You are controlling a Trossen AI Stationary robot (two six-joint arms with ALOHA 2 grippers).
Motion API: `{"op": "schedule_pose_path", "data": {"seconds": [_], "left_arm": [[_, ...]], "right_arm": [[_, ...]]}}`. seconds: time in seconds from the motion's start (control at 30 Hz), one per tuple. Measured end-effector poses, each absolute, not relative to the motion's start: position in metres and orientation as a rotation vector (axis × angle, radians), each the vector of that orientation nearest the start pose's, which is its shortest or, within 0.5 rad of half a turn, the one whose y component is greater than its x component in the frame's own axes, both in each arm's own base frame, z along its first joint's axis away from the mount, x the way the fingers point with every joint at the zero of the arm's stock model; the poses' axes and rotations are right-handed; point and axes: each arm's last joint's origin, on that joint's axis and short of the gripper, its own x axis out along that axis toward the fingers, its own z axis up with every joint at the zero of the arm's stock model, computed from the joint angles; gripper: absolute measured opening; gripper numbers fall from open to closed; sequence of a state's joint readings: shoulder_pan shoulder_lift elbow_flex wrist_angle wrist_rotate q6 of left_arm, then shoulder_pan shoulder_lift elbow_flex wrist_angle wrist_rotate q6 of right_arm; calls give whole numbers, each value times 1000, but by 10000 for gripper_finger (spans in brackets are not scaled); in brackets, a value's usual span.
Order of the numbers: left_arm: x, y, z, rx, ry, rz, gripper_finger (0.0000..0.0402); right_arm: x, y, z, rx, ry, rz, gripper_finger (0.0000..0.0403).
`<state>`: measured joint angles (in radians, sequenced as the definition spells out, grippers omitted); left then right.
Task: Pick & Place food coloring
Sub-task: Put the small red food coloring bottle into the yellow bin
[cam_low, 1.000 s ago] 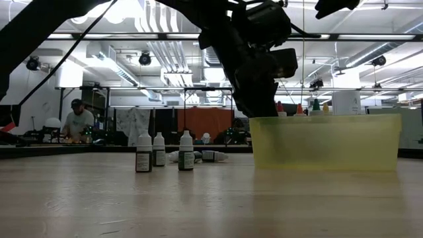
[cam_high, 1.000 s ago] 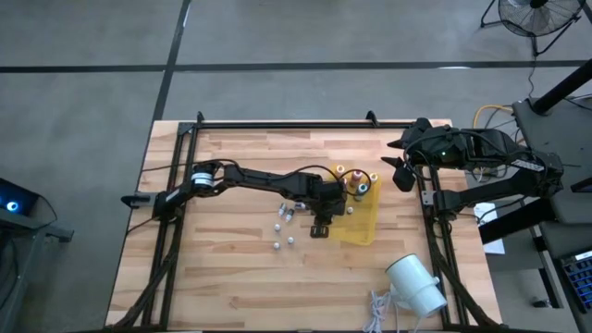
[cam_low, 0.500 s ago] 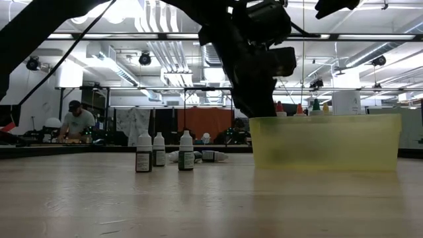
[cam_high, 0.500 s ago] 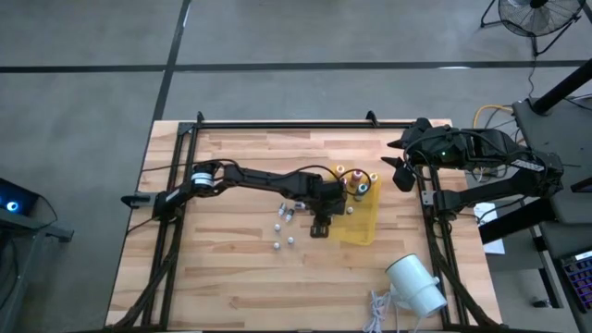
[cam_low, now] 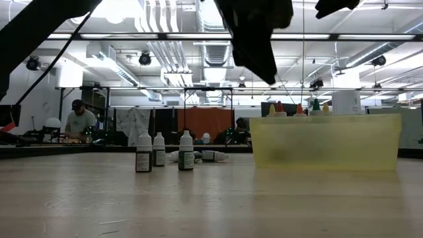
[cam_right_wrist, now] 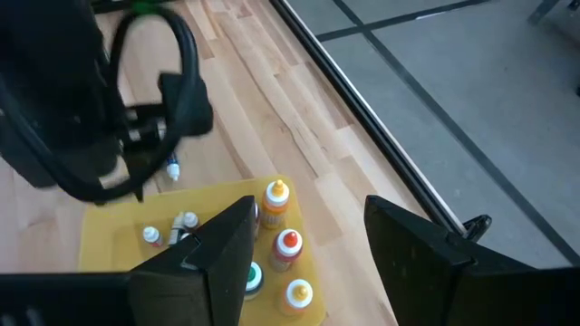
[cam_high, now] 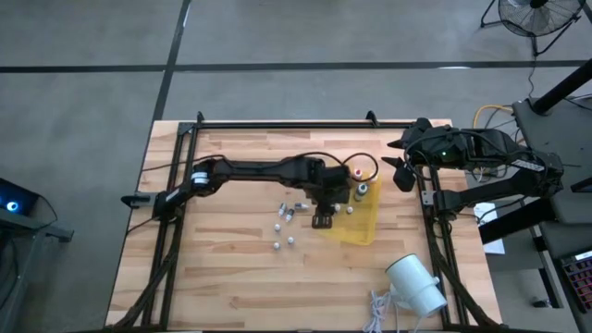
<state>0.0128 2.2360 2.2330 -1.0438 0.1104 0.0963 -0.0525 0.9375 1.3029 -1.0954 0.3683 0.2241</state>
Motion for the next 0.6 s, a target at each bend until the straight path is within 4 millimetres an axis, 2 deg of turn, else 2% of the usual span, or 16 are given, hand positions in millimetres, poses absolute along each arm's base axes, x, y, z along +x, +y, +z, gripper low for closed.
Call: {"op": "schedule_pose_path", "data": {"seconds": [0.1, 0.27, 0.6], "left_arm": [[469, 3, 301, 17, 1071, -137, 117], [459, 2, 315, -1, 1106, -123, 117], [445, -1, 324, -49, 1147, -99, 117]], "right_arm": [[140, -18, 397, 97, 675, -479, 201], [138, -18, 398, 98, 669, -479, 201], [135, -17, 399, 102, 659, -478, 201]]}}
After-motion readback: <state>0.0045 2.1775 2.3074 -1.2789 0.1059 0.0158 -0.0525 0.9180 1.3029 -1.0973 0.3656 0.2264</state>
